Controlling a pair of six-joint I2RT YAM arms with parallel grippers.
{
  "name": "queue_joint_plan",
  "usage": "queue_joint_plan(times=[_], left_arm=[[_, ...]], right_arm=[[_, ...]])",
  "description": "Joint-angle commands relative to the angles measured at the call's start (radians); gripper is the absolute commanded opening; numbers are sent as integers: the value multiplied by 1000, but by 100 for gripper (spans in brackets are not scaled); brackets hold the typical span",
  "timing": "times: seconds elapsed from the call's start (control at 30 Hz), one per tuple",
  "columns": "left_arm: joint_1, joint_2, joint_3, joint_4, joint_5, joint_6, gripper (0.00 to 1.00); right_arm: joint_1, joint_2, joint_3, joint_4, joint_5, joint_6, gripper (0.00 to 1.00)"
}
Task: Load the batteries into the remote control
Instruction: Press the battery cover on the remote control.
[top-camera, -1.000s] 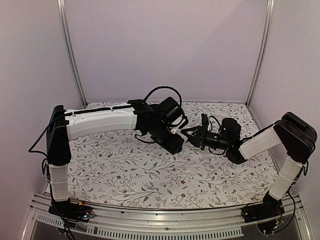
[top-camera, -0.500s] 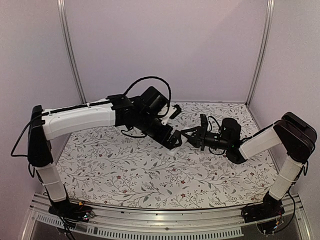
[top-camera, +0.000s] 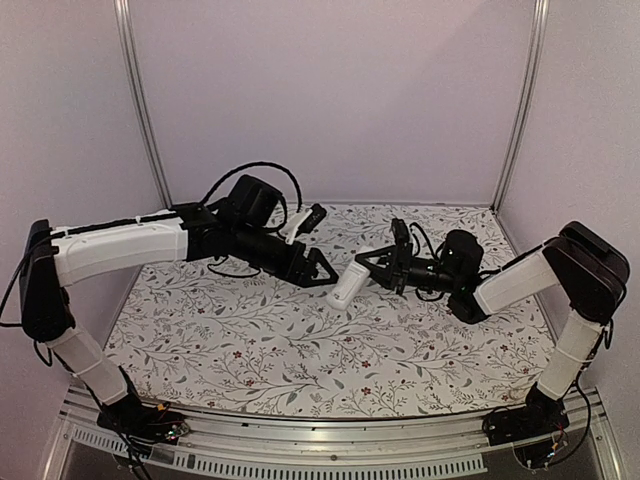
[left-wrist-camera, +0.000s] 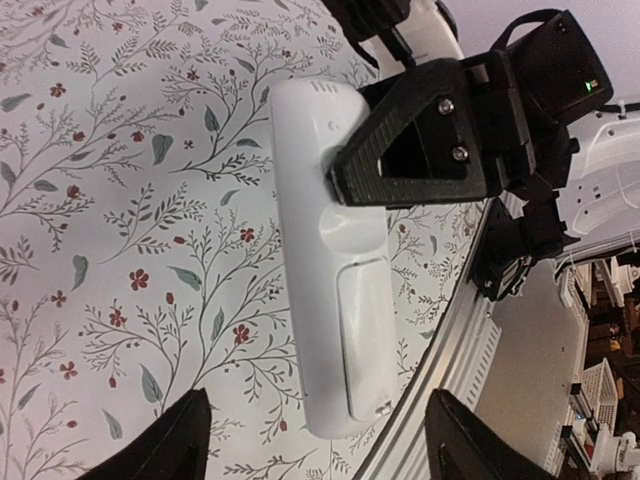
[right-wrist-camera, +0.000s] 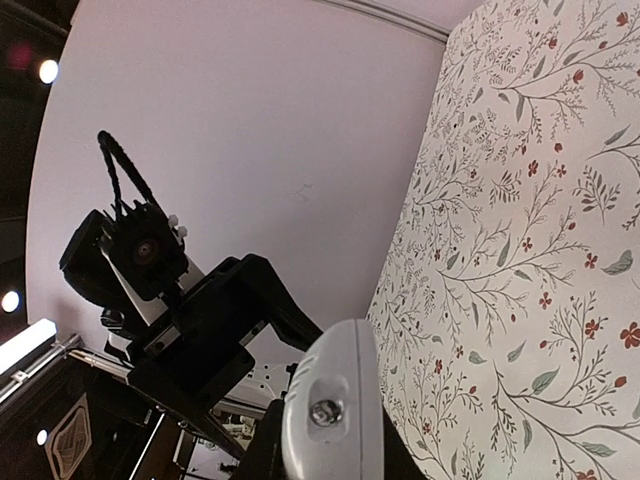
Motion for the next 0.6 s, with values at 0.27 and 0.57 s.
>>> queue_joint_plan(times=[0.27,0.57], left_arm=[[-25,51,1,51,76,-16,66],[-37,102,46,-42,-21,10,55]], right_arm=[[12,21,36,53,-33,17,0],[15,15,39,82,-38,27,0]])
